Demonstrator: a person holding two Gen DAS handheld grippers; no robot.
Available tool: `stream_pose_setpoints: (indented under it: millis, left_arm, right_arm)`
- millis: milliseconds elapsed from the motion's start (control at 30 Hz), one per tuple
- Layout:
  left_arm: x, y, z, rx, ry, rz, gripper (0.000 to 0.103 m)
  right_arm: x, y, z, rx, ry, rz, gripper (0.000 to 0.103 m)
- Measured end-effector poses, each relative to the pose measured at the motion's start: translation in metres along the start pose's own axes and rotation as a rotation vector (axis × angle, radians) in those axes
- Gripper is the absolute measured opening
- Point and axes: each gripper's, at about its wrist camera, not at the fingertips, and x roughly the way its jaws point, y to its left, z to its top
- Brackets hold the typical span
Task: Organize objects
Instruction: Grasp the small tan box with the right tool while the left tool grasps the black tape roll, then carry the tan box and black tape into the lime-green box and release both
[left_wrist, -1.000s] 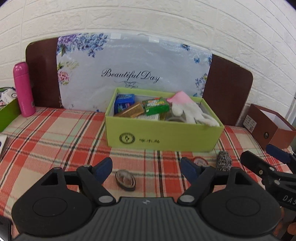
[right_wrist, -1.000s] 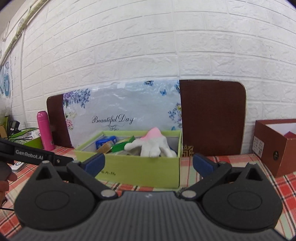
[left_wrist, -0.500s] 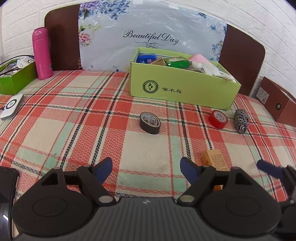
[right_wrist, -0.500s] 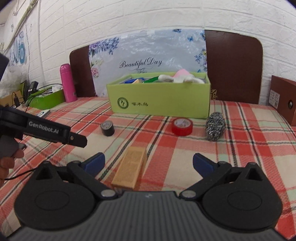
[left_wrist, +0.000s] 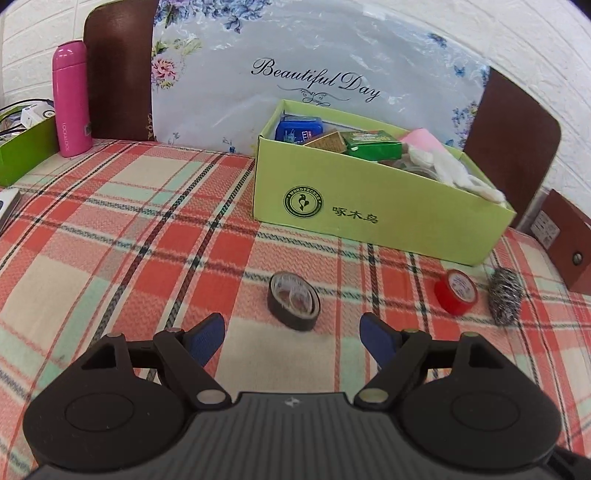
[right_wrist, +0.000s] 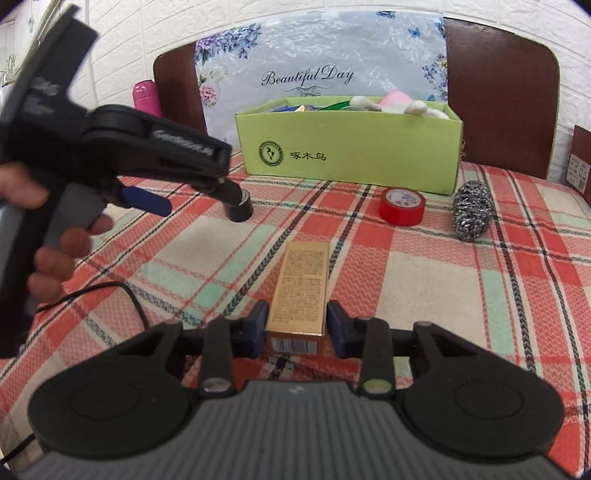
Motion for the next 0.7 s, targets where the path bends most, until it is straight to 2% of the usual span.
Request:
stream_pose_setpoints:
  millis: [67,100,133,200,267,400,500,633,700]
  left_arm:
    - [0.016,0.0,0.006,-0.013,0.021,0.012,0.079]
    - [0.021,0.001,0.008,-0.024,0.028,0.007,0.072]
    - [0.027,0.002,0.01,-0.036,0.038,-0.003,0.069]
    - [0.034,0.004,0.014,-0.051,0.048,-0.027,0.05]
    - [0.036,0.002,0.016,-0.033,0.045,-0.047,0.038]
    - [0.029,-0.001,0.008,0.016,0.074,-0.153,0.038]
    - [0.013,-0.008,-0.01,0.109,0.09,-0.201,0.038]
    - [-0.012,-0.011,-0.034,0.148,0.099,-0.211,0.039]
    - [-0.018,-0.013,-0.041,0.142,0.101,-0.201,0.048]
  right_arm:
    - [-0.002,-0.003,0.0,0.003,-0.002,0.002,0.03]
    - [-0.002,-0.003,-0.001,0.005,-0.002,0.001,0.03]
    - [-0.003,-0.004,-0.002,0.006,-0.001,0.001,0.03]
    - [-0.003,-0.005,-0.002,0.009,-0.002,0.0,0.03]
    - [-0.004,-0.006,-0.002,0.01,-0.002,-0.002,0.03]
    - [-0.005,-0.009,-0.002,0.013,-0.005,-0.006,0.03]
    - [-0.008,-0.018,-0.002,0.02,-0.004,-0.023,0.03]
    - [-0.013,-0.031,-0.005,0.043,0.0,-0.055,0.03]
    - [-0.014,-0.036,-0.005,0.055,0.0,-0.056,0.031]
